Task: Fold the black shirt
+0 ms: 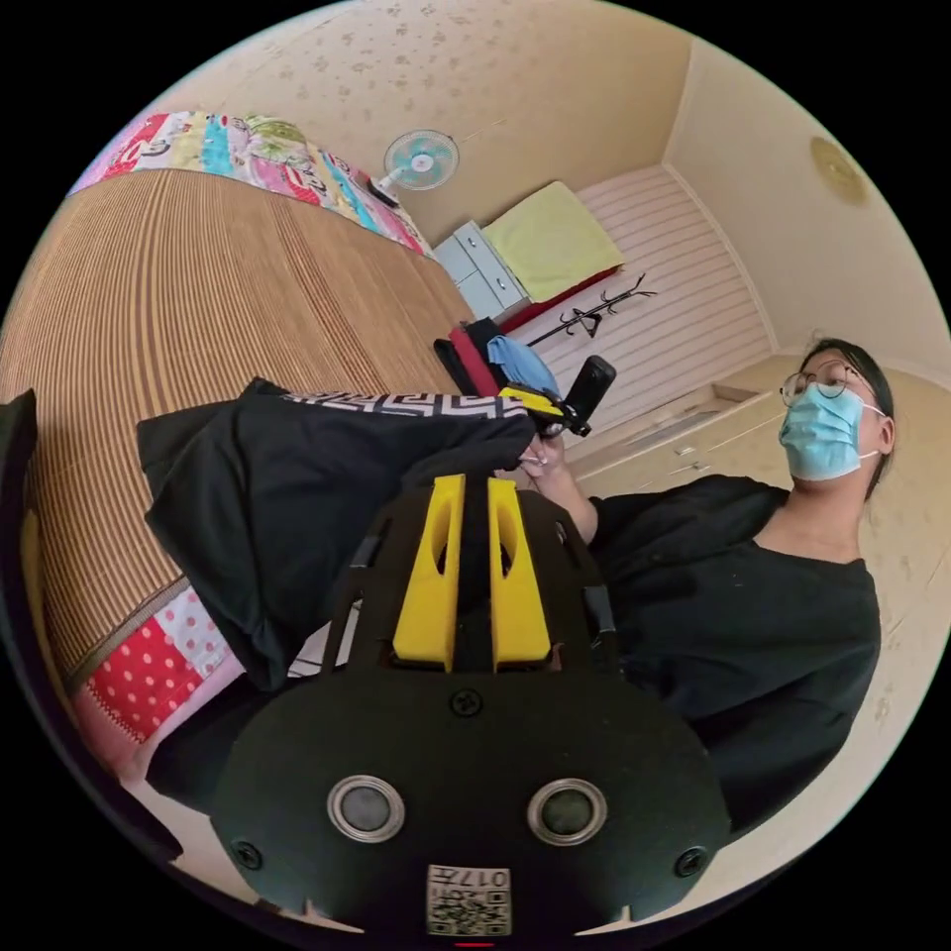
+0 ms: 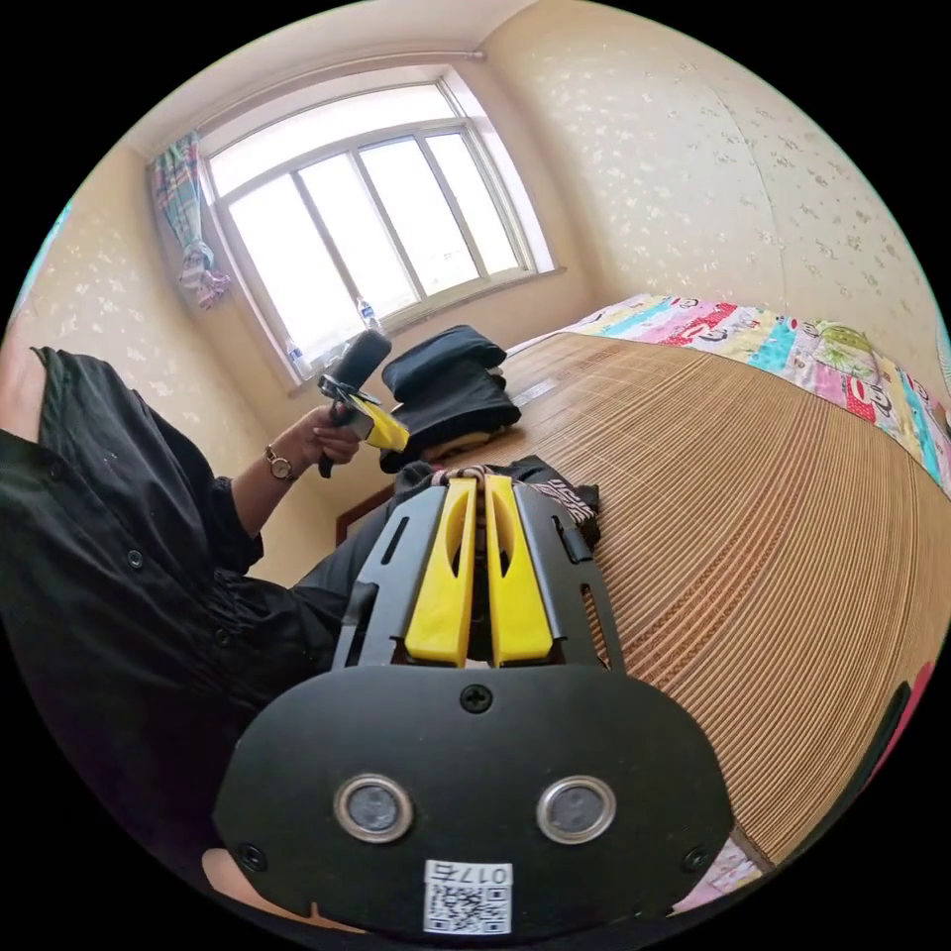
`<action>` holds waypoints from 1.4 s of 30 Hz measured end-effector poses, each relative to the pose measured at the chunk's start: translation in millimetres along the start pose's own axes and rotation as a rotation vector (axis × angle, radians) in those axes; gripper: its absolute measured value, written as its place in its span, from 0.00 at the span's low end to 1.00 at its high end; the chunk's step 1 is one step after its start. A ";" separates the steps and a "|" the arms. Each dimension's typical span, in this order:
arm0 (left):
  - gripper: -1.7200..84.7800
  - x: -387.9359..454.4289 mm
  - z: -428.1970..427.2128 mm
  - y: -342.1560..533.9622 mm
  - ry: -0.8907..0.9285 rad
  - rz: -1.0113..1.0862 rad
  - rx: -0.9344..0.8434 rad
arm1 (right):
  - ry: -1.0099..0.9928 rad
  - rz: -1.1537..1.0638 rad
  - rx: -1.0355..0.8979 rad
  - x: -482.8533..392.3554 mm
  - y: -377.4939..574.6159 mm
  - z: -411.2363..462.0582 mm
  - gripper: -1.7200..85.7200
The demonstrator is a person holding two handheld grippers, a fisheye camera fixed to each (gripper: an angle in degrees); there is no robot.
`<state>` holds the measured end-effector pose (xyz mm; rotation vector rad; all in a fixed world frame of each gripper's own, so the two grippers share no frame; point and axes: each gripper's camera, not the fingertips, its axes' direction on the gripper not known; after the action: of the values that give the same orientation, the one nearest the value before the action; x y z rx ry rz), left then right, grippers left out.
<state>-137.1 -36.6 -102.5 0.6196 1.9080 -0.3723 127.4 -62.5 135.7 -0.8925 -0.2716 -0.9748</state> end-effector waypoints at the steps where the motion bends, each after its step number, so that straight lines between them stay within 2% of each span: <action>1: 0.09 2.4 3.0 -3.6 0.014 0.009 0.007 | -0.008 -0.009 -0.003 -1.3 -2.9 0.9 0.04; 4: 0.15 13.5 18.8 -20.9 -0.002 0.027 0.000 | -0.009 -0.027 -0.016 -4.9 -18.0 7.8 0.04; 9: 0.21 35.7 53.9 -36.4 -0.090 0.049 -0.166 | 0.036 -0.052 -0.097 -4.8 -52.0 33.8 0.04; 12: 0.21 46.3 39.9 -29.5 -0.096 0.040 -0.111 | 0.059 -0.112 -0.174 -10.0 -68.4 52.9 0.04; 16: 0.17 52.5 21.4 -14.7 -0.221 -0.006 -0.101 | 0.046 -0.111 -0.192 -5.9 -83.4 68.3 0.04; 19: 0.06 53.9 4.8 3.6 -0.309 -0.020 -0.104 | 0.030 -0.080 -0.165 3.0 -91.3 69.4 0.04; 22: 0.02 60.2 -31.2 26.8 -0.134 0.068 -0.003 | -0.040 -0.061 -0.108 9.6 -91.2 55.9 0.04; 24: 0.02 82.0 -74.7 49.5 0.154 0.293 0.148 | -0.179 -0.052 -0.031 13.7 -87.4 32.1 0.04; 29: 0.01 119.1 -148.4 83.6 0.555 0.722 0.287 | -0.424 -0.180 0.172 8.8 -75.6 -31.4 0.03; 32: 0.01 122.1 -184.0 99.0 0.817 0.925 0.395 | -0.380 -0.204 0.218 11.7 -63.1 -55.8 0.03; 36: 0.01 102.8 -223.1 117.1 1.232 1.136 0.615 | -0.279 -0.128 0.157 24.4 -38.9 -57.4 0.03; 42: 0.01 121.2 -245.1 116.4 1.402 1.154 0.608 | -0.234 -0.038 0.114 39.3 -4.0 -45.8 0.05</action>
<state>-293.4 215.9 -111.6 2.7165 2.1299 0.4095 138.1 -121.9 131.5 -0.8999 -0.5401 -0.8812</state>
